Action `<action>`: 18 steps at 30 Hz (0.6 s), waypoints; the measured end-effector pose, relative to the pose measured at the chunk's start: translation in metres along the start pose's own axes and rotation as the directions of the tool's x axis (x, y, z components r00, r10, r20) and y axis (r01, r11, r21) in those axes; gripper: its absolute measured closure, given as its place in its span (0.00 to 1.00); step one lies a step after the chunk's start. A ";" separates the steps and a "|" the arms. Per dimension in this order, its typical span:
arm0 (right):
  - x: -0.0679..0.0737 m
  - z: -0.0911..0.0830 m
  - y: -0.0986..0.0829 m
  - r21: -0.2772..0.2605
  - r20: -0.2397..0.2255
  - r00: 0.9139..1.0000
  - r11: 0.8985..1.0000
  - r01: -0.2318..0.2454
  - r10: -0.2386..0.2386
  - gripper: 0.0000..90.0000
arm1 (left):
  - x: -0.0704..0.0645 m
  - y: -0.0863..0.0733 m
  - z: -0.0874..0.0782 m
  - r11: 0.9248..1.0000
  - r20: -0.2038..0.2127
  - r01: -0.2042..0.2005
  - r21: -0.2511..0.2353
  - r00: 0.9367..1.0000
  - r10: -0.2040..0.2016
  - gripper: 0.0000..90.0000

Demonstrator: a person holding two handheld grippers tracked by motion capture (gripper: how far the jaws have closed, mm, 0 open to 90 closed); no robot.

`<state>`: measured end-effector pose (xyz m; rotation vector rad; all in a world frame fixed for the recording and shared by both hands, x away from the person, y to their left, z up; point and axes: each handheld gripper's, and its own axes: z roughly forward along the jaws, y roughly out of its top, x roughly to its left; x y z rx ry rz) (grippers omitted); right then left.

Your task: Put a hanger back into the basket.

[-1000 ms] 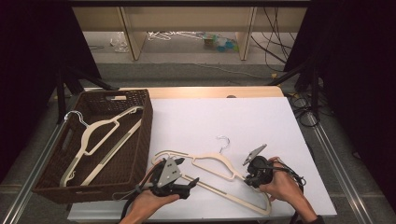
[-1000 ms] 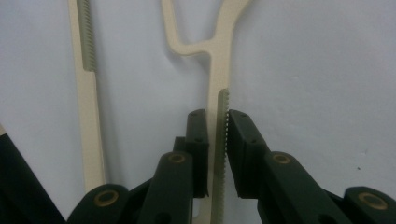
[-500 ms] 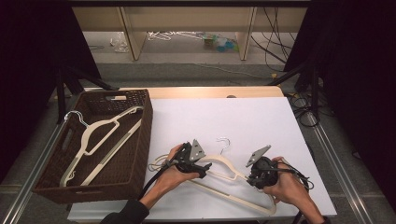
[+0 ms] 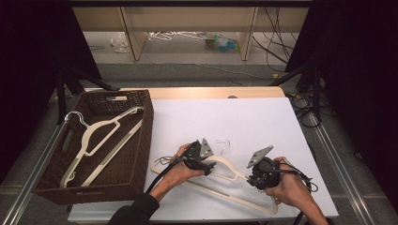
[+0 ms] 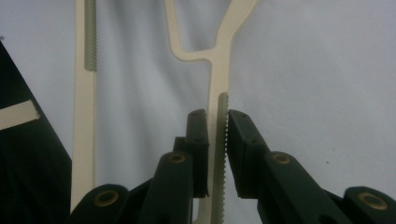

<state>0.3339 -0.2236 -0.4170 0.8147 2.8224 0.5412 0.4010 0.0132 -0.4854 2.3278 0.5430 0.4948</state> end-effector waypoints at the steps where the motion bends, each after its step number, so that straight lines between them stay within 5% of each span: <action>1: 0.001 0.000 0.000 -0.005 -0.007 1.000 1.000 0.002 -0.002 0.88 | 0.000 0.001 0.002 1.000 -0.001 -0.003 0.010 1.000 0.003 0.41; 10: 0.002 -0.001 0.000 -0.010 -0.010 1.000 1.000 0.029 -0.029 0.88 | 0.006 0.001 0.000 1.000 0.103 -0.002 0.014 0.995 0.001 0.69; 18: -0.004 -0.004 -0.006 -0.041 -0.017 0.997 0.996 0.077 -0.078 0.88 | 0.010 0.004 -0.022 0.998 0.137 -0.052 -0.021 0.989 0.055 0.74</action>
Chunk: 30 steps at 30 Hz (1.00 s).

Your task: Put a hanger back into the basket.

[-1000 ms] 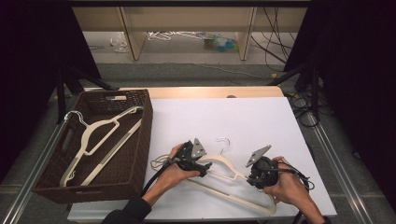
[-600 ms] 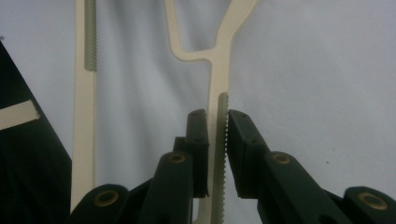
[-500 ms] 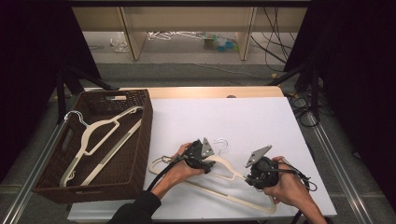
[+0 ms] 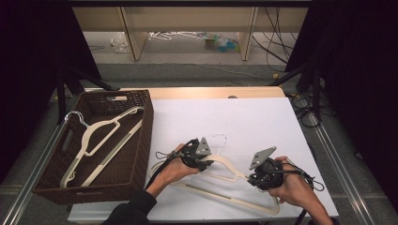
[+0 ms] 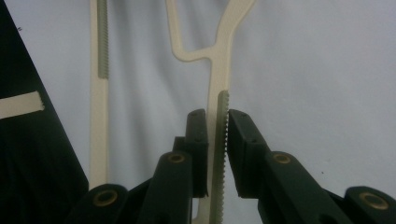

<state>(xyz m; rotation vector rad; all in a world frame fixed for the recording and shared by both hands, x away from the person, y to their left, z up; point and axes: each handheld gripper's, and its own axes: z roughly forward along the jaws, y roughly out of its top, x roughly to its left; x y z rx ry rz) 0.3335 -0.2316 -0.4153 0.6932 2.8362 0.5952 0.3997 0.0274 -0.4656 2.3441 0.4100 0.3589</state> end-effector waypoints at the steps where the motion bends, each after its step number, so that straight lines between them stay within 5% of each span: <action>1: -0.001 0.000 -0.001 0.000 -0.008 1.000 1.000 -0.001 0.001 0.88 | 0.000 0.002 -0.004 1.000 0.003 -0.022 0.000 1.000 0.022 0.75; 6: -0.005 -0.001 -0.007 -0.015 -0.002 1.000 1.000 0.007 -0.007 0.85 | -0.003 0.008 -0.021 0.998 0.013 -0.056 -0.026 0.998 0.056 0.78; 12: -0.009 -0.005 -0.009 -0.044 0.035 0.999 0.999 0.011 -0.009 0.75 | -0.008 0.013 -0.042 0.997 0.039 -0.045 -0.068 0.998 0.048 0.81; 18: -0.013 -0.022 -0.009 -0.118 0.102 0.995 0.993 0.005 0.007 0.56 | -0.005 0.014 -0.056 0.996 0.037 0.025 -0.082 0.999 -0.022 0.85; 21: -0.013 -0.027 -0.009 -0.139 0.105 0.994 0.990 -0.008 0.023 0.54 | -0.005 0.015 -0.062 0.996 0.053 0.042 -0.078 0.998 -0.038 0.86; 23: -0.013 -0.027 -0.010 -0.145 0.109 0.994 0.989 -0.013 0.029 0.54 | -0.010 0.016 -0.066 0.993 0.064 0.095 -0.067 0.994 -0.091 0.87; 25: -0.013 -0.027 -0.011 -0.146 0.107 0.994 0.989 -0.018 0.033 0.54 | -0.007 0.019 -0.068 0.995 0.067 0.064 -0.074 0.996 -0.059 0.89; 30: -0.011 -0.027 -0.012 -0.167 0.114 0.993 0.986 -0.018 0.037 0.53 | -0.008 0.020 -0.072 0.986 0.087 0.127 -0.107 0.989 -0.118 0.94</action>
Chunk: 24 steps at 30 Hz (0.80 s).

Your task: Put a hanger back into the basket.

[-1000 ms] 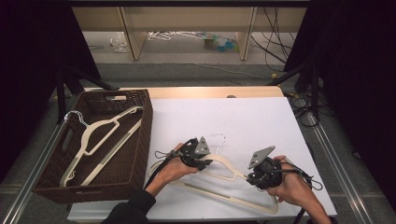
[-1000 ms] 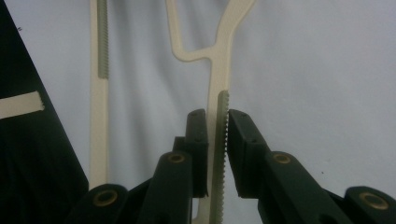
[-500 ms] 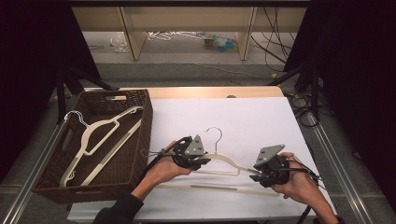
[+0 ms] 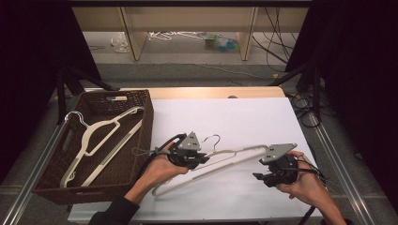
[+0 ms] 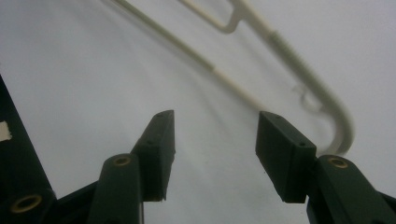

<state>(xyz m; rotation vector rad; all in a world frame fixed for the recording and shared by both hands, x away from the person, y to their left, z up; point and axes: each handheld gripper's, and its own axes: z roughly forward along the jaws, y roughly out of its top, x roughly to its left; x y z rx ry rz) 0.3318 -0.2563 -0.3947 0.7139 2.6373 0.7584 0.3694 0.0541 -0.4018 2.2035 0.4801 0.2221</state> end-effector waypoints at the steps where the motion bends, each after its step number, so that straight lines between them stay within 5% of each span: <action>1: 0.000 -0.001 0.000 -0.013 -0.001 1.000 1.000 -0.007 0.007 0.53 | 0.001 0.000 -0.001 1.000 -0.003 -0.014 0.008 1.000 0.014 0.94; 4: 0.000 -0.003 0.000 -0.029 -0.004 1.000 1.000 -0.005 0.005 0.52 | 0.005 -0.001 -0.004 0.999 -0.007 0.039 -0.024 0.999 -0.040 0.95; 16: 0.011 0.008 -0.009 -0.029 -0.034 0.999 0.999 -0.023 0.022 0.50 | 0.013 0.010 -0.021 0.995 -0.010 0.094 -0.047 0.995 -0.094 0.95; 24: 0.014 0.017 -0.017 -0.130 -0.015 0.997 0.988 -0.082 0.080 0.43 | 0.018 0.028 -0.059 0.976 0.026 0.155 -0.153 0.988 -0.153 0.95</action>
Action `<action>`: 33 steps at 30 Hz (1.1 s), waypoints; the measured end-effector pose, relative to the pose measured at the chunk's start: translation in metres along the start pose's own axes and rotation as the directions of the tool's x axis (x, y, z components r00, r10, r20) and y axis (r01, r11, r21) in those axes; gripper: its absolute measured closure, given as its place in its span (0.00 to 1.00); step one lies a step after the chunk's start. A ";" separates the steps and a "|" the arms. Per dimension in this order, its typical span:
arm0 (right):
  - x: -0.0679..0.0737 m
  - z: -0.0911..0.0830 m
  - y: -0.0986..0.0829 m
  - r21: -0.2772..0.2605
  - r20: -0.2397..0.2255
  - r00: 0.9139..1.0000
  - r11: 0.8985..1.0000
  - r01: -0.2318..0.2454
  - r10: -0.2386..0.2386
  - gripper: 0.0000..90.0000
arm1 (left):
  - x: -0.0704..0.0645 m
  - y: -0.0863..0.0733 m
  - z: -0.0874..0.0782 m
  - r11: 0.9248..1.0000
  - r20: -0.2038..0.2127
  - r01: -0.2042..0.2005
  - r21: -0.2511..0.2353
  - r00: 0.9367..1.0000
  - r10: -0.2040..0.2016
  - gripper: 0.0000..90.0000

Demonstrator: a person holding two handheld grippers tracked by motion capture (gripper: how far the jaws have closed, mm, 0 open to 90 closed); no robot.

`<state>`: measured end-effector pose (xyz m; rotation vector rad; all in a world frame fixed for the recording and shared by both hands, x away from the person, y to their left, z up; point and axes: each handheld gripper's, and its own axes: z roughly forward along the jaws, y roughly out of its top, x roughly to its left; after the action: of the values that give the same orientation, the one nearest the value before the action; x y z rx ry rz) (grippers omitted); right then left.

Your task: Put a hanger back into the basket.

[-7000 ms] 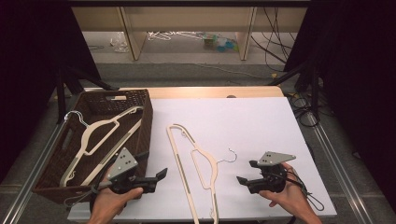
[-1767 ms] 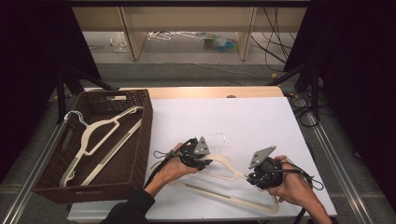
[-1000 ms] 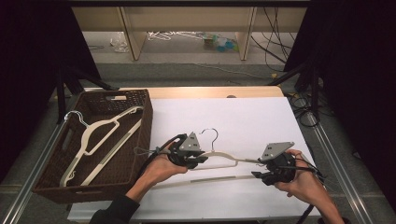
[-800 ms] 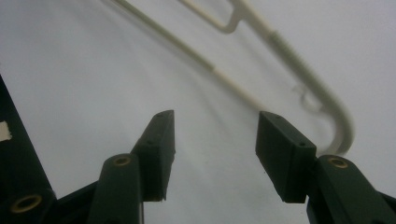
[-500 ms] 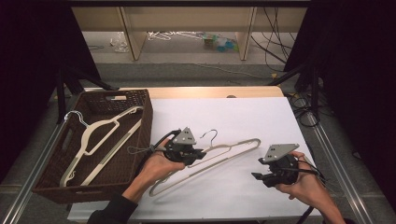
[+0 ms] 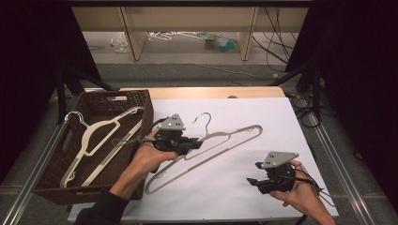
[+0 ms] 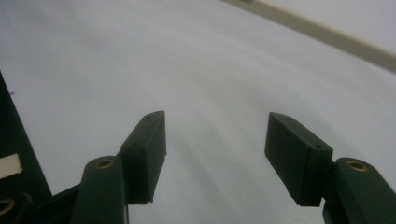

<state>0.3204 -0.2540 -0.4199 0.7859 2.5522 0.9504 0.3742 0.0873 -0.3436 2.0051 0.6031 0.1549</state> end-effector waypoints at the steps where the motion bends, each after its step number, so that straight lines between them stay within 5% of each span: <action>1: 0.000 -0.001 0.000 0.005 -0.007 1.000 1.000 -0.013 0.013 0.43 | 0.000 0.004 -0.007 1.000 -0.005 0.007 -0.012 1.000 -0.007 0.95; 12: -0.001 -0.003 -0.002 -0.114 0.012 0.996 0.990 -0.081 0.083 0.39 | 0.005 0.032 -0.067 0.991 -0.051 0.015 -0.134 0.998 -0.022 0.95; 22: 0.007 0.000 -0.002 -0.190 -0.008 0.996 0.977 -0.094 0.094 0.28 | 0.022 0.035 -0.120 0.985 -0.146 0.004 -0.171 0.989 -0.029 0.95; 33: 0.014 0.005 -0.002 -0.179 -0.019 0.997 0.980 -0.083 0.081 0.27 | 0.057 0.018 -0.174 0.980 -0.286 0.026 -0.198 0.954 -0.083 0.95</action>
<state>0.3111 -0.2448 -0.4262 0.8393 2.4169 1.1946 0.3686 0.2454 -0.2500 1.7884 0.8001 0.4669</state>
